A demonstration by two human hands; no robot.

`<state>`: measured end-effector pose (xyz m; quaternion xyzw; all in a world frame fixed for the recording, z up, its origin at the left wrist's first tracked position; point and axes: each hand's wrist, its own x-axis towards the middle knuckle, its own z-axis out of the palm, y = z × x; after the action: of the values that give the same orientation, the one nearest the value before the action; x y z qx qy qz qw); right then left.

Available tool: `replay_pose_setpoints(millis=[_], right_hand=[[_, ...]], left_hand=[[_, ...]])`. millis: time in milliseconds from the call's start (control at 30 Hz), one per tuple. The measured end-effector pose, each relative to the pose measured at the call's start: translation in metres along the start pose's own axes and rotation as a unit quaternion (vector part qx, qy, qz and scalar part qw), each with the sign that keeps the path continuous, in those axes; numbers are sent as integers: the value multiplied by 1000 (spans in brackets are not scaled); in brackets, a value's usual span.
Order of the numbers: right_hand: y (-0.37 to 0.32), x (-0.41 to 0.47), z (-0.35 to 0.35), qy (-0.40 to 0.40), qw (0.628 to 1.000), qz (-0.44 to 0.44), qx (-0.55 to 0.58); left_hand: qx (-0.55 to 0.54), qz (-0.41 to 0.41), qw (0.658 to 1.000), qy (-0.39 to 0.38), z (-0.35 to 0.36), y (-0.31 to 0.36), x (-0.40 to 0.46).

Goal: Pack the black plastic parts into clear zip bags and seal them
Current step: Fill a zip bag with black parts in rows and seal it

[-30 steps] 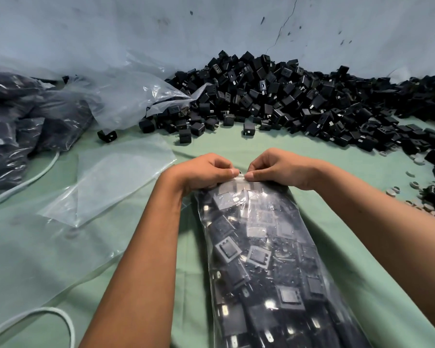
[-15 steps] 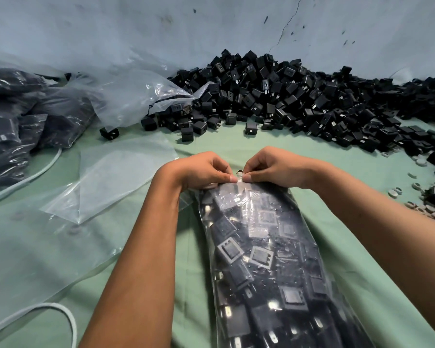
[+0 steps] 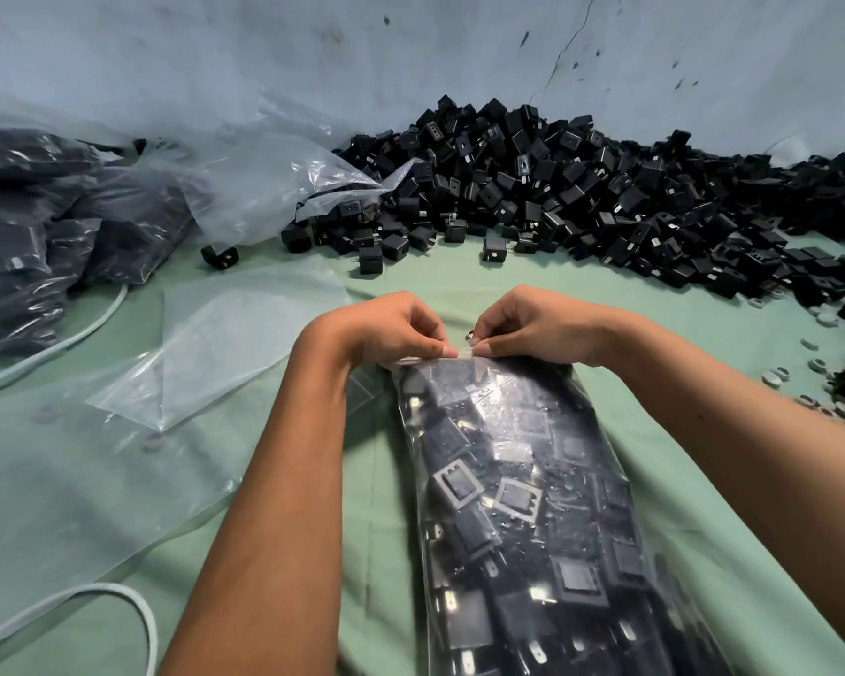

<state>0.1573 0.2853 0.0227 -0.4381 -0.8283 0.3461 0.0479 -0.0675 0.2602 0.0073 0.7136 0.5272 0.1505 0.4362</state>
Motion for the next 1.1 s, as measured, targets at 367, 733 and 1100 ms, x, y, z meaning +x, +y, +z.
replay_pose_setpoints(millis=[367, 733, 1100], right_hand=[[-2, 3, 3, 3, 1000, -1, -6], [-6, 4, 6, 11, 1000, 18, 7], [-2, 4, 12, 34, 999, -3, 18]], left_hand=[[-34, 7, 999, 10, -2, -4, -5], [-57, 27, 998, -9, -6, -13, -6], [-45, 32, 998, 7, 7, -10, 8]])
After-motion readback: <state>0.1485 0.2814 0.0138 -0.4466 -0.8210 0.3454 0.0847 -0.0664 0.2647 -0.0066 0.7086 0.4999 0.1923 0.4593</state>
